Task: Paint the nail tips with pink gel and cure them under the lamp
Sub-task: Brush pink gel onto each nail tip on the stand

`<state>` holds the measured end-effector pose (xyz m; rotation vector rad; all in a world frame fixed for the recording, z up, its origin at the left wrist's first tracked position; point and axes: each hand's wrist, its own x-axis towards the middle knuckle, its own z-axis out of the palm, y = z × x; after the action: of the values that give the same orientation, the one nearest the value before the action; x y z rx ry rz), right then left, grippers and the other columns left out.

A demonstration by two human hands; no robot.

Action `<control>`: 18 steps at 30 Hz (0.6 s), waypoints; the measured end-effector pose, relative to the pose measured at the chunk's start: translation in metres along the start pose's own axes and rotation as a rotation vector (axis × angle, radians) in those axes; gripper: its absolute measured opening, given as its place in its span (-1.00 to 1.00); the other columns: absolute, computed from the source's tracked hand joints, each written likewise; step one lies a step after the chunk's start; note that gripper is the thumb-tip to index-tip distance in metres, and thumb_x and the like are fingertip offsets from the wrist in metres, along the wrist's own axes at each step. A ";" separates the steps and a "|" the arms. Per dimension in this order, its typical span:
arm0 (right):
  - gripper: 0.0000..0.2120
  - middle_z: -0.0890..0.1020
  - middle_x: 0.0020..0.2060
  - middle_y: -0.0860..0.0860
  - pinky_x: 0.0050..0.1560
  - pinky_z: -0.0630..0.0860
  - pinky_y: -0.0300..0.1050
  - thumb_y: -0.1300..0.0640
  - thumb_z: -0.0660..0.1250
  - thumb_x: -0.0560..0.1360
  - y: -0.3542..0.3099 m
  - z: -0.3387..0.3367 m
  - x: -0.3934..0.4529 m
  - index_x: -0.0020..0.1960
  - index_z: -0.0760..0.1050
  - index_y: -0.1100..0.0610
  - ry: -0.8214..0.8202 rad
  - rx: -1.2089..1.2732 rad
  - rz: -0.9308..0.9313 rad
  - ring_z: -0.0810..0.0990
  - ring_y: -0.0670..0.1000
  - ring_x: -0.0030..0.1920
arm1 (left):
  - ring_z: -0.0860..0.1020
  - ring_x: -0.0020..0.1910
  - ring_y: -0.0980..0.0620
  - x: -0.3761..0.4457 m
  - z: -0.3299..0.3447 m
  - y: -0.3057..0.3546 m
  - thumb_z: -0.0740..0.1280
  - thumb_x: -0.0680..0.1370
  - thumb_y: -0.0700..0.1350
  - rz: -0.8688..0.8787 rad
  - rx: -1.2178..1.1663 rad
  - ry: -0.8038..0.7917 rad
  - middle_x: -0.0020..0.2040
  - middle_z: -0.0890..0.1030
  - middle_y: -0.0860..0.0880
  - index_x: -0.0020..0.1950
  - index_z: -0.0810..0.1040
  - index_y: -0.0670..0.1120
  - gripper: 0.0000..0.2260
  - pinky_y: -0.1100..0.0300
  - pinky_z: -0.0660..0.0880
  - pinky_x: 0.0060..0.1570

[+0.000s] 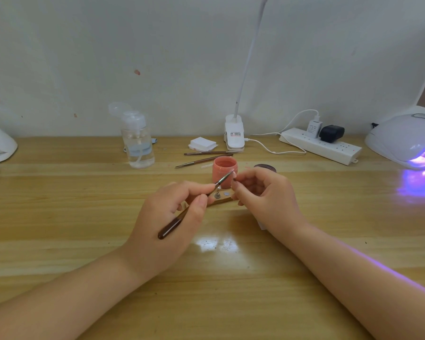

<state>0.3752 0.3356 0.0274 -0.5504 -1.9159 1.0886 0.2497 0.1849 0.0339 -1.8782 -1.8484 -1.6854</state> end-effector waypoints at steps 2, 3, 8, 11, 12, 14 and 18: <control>-0.95 0.70 -0.27 -0.01 -0.12 0.62 0.11 0.25 0.42 0.48 0.000 0.000 0.000 -0.10 0.63 0.13 0.016 -0.009 -0.001 0.67 0.06 -0.22 | 0.59 -0.10 0.14 -0.001 -0.002 -0.001 0.19 0.52 -0.03 0.017 0.022 0.001 -0.12 0.66 0.15 0.00 0.60 0.09 -0.80 0.30 0.45 -0.07; -0.96 0.69 -0.28 0.00 -0.12 0.61 0.12 0.24 0.42 0.48 0.000 0.000 0.000 -0.10 0.62 0.12 0.020 -0.006 0.000 0.67 0.07 -0.23 | 0.59 -0.11 0.12 -0.001 -0.002 -0.002 0.18 0.52 -0.05 0.034 0.034 0.009 -0.14 0.65 0.13 -0.02 0.60 0.06 -0.80 0.28 0.45 -0.07; -0.98 0.69 -0.27 -0.07 -0.08 0.61 0.08 0.21 0.43 0.48 -0.002 0.000 -0.001 -0.09 0.63 0.13 0.017 -0.035 -0.014 0.66 0.00 -0.20 | 0.59 -0.05 0.15 0.000 -0.001 0.001 0.20 0.55 -0.03 0.039 0.046 0.034 -0.08 0.66 0.15 0.08 0.55 0.16 -0.81 0.39 0.40 -0.01; -0.91 0.69 -0.29 -0.14 -0.06 0.61 0.05 0.26 0.42 0.48 -0.003 0.000 -0.001 -0.11 0.62 0.09 0.006 -0.053 -0.026 0.66 -0.03 -0.21 | 0.59 -0.04 0.13 0.000 -0.001 -0.001 0.19 0.54 -0.04 0.040 0.053 0.008 -0.09 0.66 0.14 0.06 0.58 0.12 -0.80 0.36 0.41 -0.01; -0.89 0.68 -0.31 -0.18 -0.07 0.62 0.03 0.26 0.41 0.48 -0.003 0.000 -0.001 -0.13 0.62 0.05 0.006 -0.055 -0.027 0.66 -0.05 -0.22 | 0.60 -0.06 0.12 0.000 -0.002 -0.002 0.19 0.54 -0.05 0.046 0.046 0.009 -0.11 0.65 0.13 0.03 0.59 0.09 -0.80 0.34 0.42 -0.02; -0.87 0.67 -0.32 -0.22 -0.07 0.62 0.00 0.24 0.42 0.48 -0.003 0.000 -0.001 -0.14 0.60 0.02 0.009 -0.057 -0.030 0.66 -0.07 -0.23 | 0.61 -0.07 0.11 -0.001 -0.003 -0.002 0.18 0.54 -0.06 0.052 0.029 0.019 -0.13 0.65 0.12 0.00 0.59 0.05 -0.80 0.33 0.44 -0.03; -0.91 0.67 -0.32 -0.21 -0.08 0.62 0.00 0.26 0.42 0.47 -0.002 0.001 -0.001 -0.13 0.62 0.08 0.031 -0.055 -0.032 0.66 -0.08 -0.23 | 0.60 -0.06 0.15 0.001 -0.001 0.002 0.19 0.56 -0.03 0.022 0.005 0.000 -0.07 0.66 0.15 0.08 0.56 0.14 -0.81 0.40 0.41 -0.04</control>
<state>0.3754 0.3334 0.0286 -0.5614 -1.9261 1.0043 0.2496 0.1847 0.0363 -1.8894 -1.8234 -1.6730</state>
